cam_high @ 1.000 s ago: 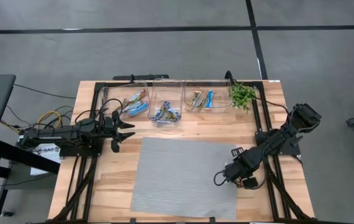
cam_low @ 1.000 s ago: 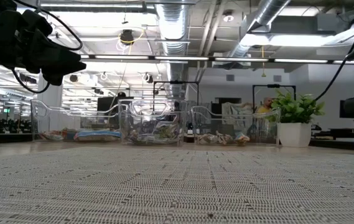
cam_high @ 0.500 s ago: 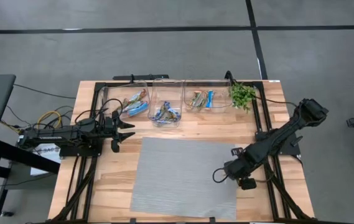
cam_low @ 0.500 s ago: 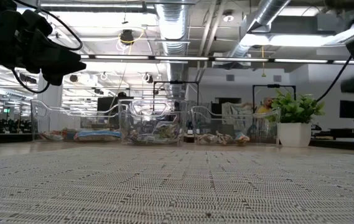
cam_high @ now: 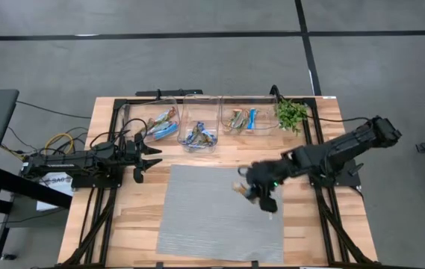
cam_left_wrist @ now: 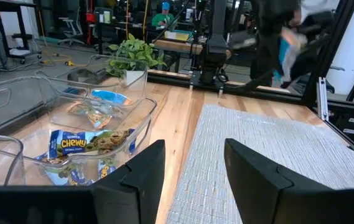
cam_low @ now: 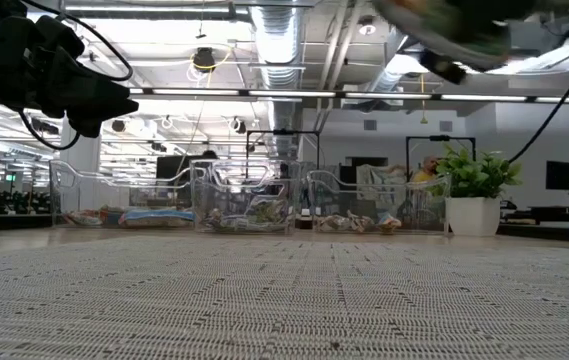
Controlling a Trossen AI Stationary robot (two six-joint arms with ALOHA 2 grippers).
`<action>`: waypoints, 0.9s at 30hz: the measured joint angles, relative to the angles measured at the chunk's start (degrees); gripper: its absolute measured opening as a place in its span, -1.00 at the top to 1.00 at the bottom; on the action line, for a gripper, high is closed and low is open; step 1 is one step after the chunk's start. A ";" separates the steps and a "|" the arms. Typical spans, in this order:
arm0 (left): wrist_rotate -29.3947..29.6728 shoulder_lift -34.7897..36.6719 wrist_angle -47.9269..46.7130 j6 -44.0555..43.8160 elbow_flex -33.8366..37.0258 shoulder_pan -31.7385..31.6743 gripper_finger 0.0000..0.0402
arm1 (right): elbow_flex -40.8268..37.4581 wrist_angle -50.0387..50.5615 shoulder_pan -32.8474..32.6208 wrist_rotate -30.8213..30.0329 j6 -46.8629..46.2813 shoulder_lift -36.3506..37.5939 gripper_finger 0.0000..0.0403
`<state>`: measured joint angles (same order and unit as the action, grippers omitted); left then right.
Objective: Pick and place Granola Bars by type
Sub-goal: Put the yellow granola bar into the right transparent bin
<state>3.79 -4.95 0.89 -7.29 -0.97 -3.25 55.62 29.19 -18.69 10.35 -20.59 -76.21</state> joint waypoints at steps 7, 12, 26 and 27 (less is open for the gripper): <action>-0.02 0.00 0.02 0.00 0.00 0.00 0.21 | 4.02 -9.77 12.29 -4.50 0.11 0.01 0.83; 0.00 0.02 0.02 0.00 0.00 0.00 0.21 | 6.32 -11.70 21.44 -13.72 0.20 -0.02 0.84; -0.09 0.03 0.00 0.00 0.00 0.00 0.21 | 12.40 -1.47 43.55 -24.26 -3.27 -12.38 0.85; -0.09 0.04 0.02 0.00 0.00 0.00 0.21 | 12.41 -0.57 44.51 -24.22 -3.40 -13.08 0.85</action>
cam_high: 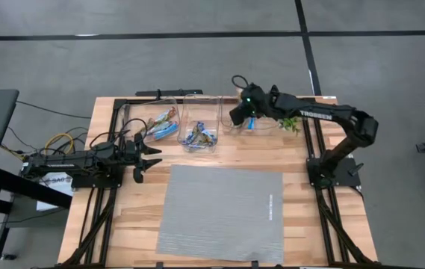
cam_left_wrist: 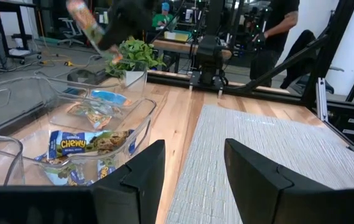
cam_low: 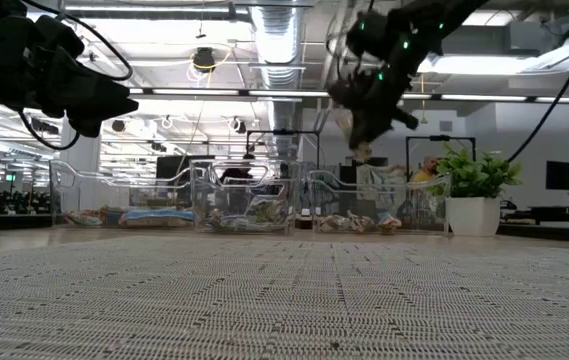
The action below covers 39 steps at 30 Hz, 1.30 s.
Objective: Pick and place Granola Bars by type
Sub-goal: Put the yellow granola bar into the right transparent bin, then return to Home Position
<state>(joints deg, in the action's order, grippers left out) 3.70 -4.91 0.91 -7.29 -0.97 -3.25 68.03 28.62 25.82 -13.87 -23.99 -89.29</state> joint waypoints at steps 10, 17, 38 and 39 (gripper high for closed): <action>-0.02 0.02 0.00 0.00 0.00 0.00 0.21 | 0.00 6.07 4.30 1.71 0.00 -4.89 0.83; -0.04 0.02 -0.02 0.00 0.00 0.00 0.21 | -0.02 8.94 4.71 3.44 0.25 -7.50 0.68; -0.07 0.02 -0.01 0.00 0.00 0.00 0.21 | -14.25 -10.25 -5.95 32.53 18.95 15.19 0.01; -0.07 0.02 -0.01 0.00 0.00 0.00 0.21 | -16.12 -12.93 -7.15 33.43 18.32 17.23 0.00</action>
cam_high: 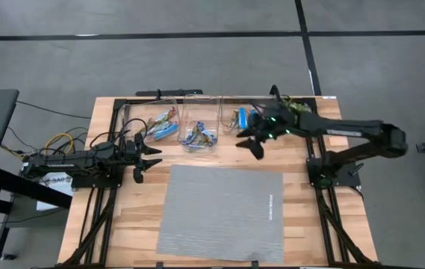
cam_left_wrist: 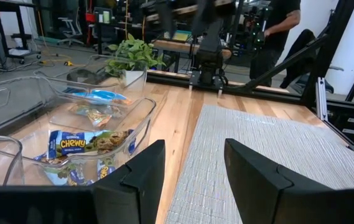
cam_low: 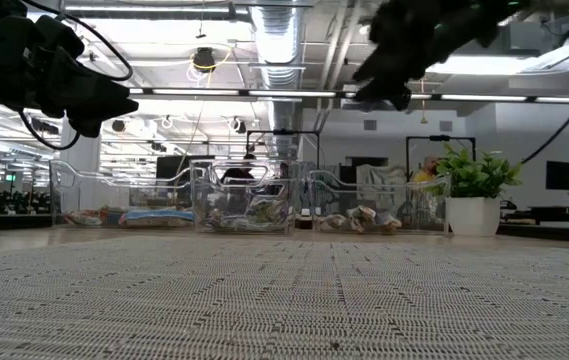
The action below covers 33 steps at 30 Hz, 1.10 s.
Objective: Pick and place Granola Bars by type
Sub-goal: Return to Home Position
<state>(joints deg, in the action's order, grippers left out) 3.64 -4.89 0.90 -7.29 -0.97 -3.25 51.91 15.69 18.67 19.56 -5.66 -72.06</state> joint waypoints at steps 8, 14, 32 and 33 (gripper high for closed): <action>0.02 0.01 -0.01 0.00 0.00 0.00 0.21 | -15.40 -14.62 -7.51 -6.14 -6.33 14.24 0.06; 0.04 0.00 -0.02 0.00 0.00 0.00 0.21 | -25.96 -17.53 -11.80 -6.90 -12.79 24.51 0.10; 0.07 0.00 0.01 0.00 0.00 0.00 0.21 | -42.24 -22.25 -21.07 -6.15 -12.84 47.76 0.12; 0.07 0.00 0.01 0.00 0.00 0.00 0.21 | -42.90 -22.19 -21.27 -6.14 -13.47 48.76 0.12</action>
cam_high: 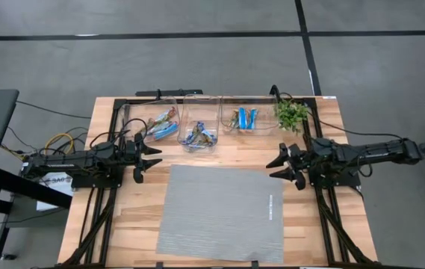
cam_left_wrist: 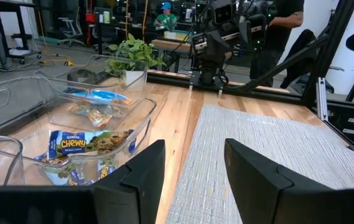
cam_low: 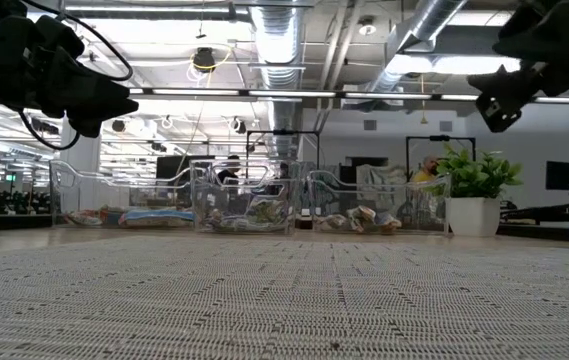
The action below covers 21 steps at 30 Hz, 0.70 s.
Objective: Pick and place Granola Bars by type
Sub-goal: Return to Home Position
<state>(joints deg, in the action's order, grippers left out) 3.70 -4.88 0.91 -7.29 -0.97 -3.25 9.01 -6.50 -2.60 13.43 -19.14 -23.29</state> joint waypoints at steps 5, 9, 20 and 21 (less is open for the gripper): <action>0.02 0.00 0.00 0.00 0.00 0.00 0.21 | -3.20 -0.11 -0.67 1.46 -1.03 5.22 0.11; 0.02 0.00 0.00 0.00 0.00 0.00 0.21 | -5.21 0.02 -1.59 3.36 -1.85 8.77 0.12; 0.02 0.00 0.00 0.00 0.00 0.00 0.21 | -8.56 2.07 -3.01 4.64 -0.87 15.07 0.17; 0.02 0.01 0.00 0.00 0.00 0.00 0.21 | -8.56 2.49 -2.99 4.36 -0.08 15.42 0.17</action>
<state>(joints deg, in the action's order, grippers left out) 3.73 -4.88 0.90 -7.29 -0.97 -3.25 0.45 -4.01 -5.58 17.79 -19.21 -7.87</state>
